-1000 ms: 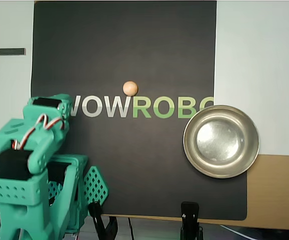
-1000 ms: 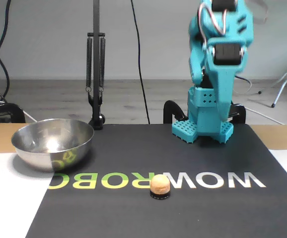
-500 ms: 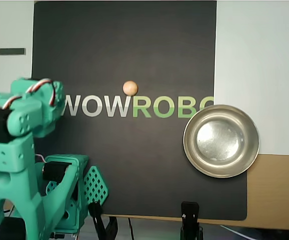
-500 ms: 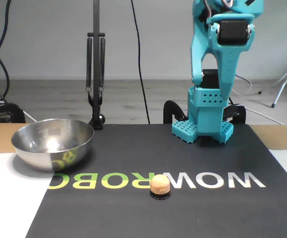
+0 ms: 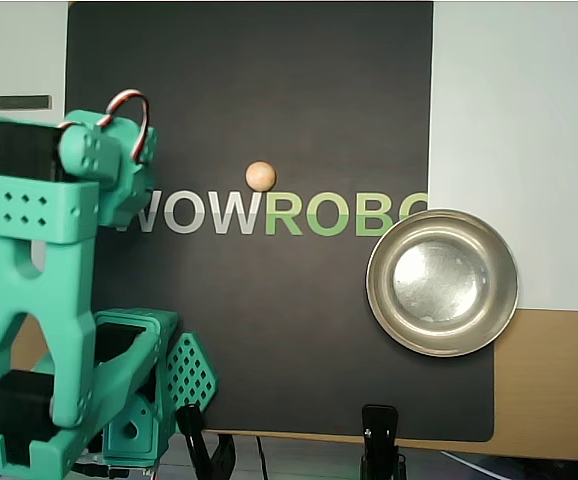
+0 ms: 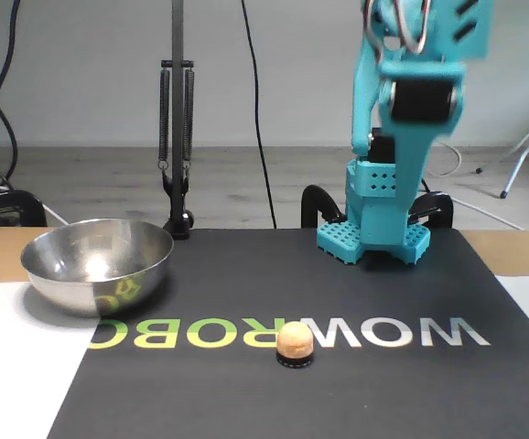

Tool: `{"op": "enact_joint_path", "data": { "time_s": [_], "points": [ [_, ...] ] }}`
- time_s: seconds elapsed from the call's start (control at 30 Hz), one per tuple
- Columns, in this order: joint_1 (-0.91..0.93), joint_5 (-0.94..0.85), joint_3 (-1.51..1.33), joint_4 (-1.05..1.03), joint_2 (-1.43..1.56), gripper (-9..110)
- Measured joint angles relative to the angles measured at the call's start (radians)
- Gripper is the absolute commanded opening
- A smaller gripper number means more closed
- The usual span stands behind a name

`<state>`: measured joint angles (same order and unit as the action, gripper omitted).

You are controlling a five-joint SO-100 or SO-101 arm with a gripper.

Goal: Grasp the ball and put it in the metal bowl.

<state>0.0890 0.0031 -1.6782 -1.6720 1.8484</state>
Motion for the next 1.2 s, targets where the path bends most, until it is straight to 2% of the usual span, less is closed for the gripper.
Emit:
{"op": "enact_joint_path", "data": {
  "time_s": [0.93,1.2],
  "points": [
    [0.017,-0.003,0.002,0.115,-0.216,0],
    [0.020,-0.201,0.002,0.129,-0.219,0]
  ]
}}
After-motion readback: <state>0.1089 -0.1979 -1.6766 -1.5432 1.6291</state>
